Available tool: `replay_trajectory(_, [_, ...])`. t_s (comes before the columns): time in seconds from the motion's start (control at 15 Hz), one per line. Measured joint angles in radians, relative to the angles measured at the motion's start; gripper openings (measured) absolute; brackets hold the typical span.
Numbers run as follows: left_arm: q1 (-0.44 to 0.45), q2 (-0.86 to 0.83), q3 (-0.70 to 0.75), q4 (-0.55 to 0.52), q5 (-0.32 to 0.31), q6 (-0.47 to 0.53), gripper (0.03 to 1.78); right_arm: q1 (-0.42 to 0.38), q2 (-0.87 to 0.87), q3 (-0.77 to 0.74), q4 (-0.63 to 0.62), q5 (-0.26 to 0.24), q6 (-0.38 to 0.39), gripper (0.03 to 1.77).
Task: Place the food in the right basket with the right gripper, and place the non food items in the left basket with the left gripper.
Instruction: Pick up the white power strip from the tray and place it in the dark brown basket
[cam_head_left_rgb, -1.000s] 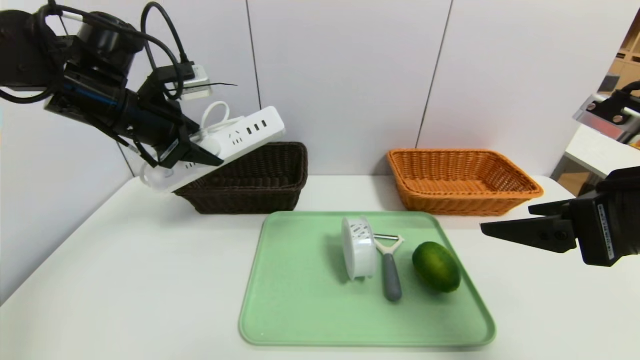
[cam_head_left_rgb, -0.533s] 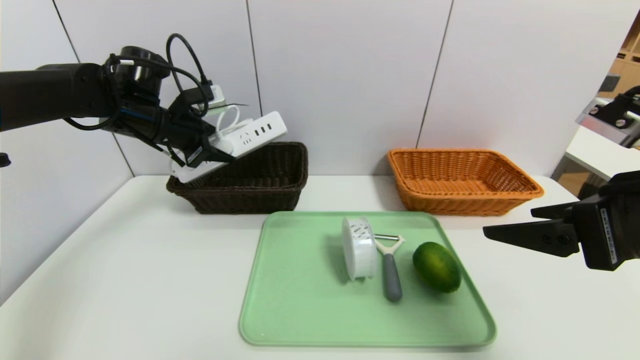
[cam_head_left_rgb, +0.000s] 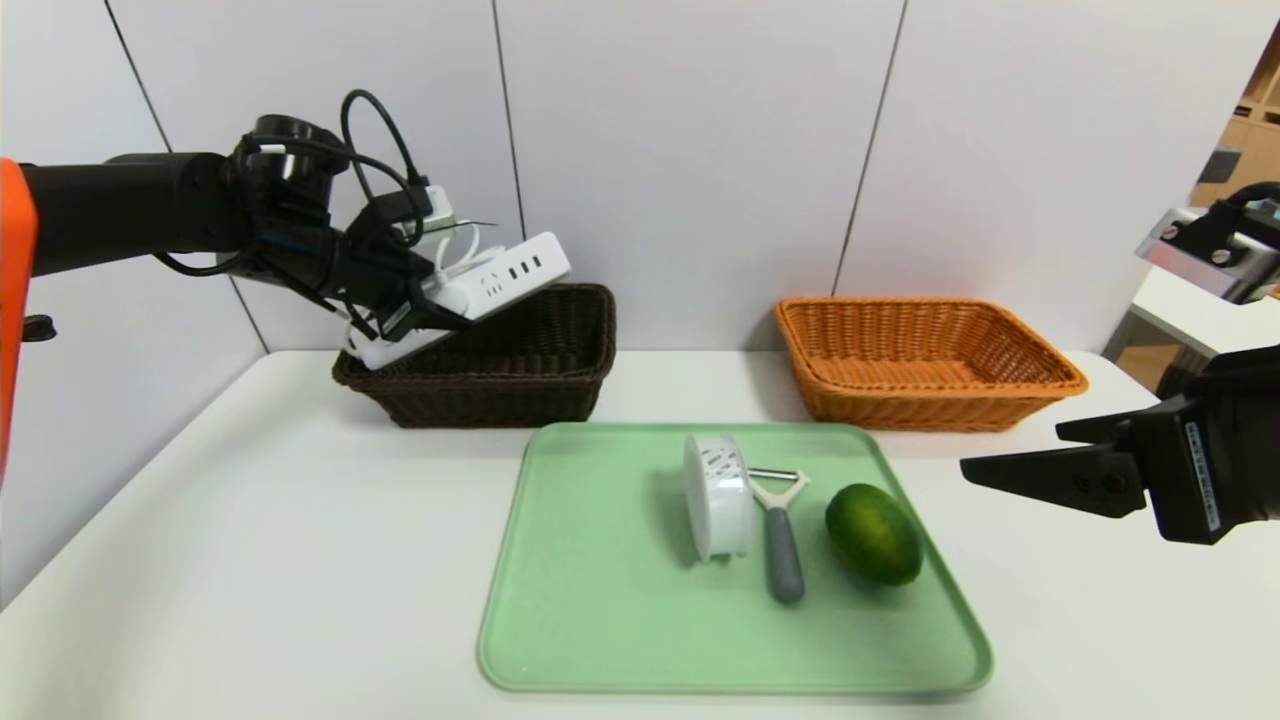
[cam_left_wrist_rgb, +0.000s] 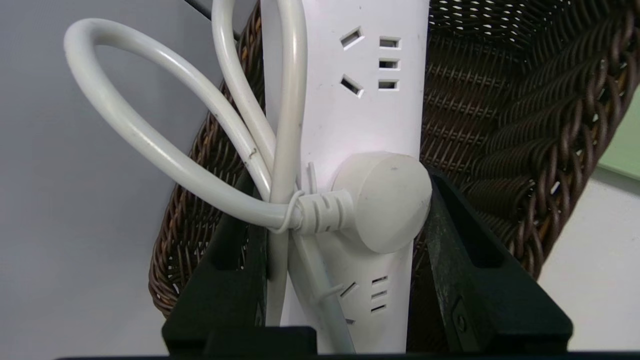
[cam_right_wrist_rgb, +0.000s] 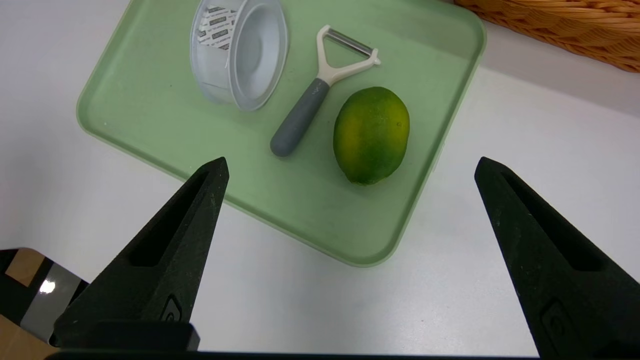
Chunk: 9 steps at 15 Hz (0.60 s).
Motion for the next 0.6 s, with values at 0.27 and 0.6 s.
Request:
replay_trajectory(0.27, [0.000, 0.030, 0.000, -0.033, 0.000, 0.000, 0.90, 0.000, 0.005, 0.000, -0.003, 0.001, -0.001, 1.70])
replay_trajectory(0.6, [0.000, 0.044, 0.000, -0.044, 0.000, -0.015, 1.25, 0.000, 0.007, -0.003, -0.003, 0.001, -0.002, 1.70])
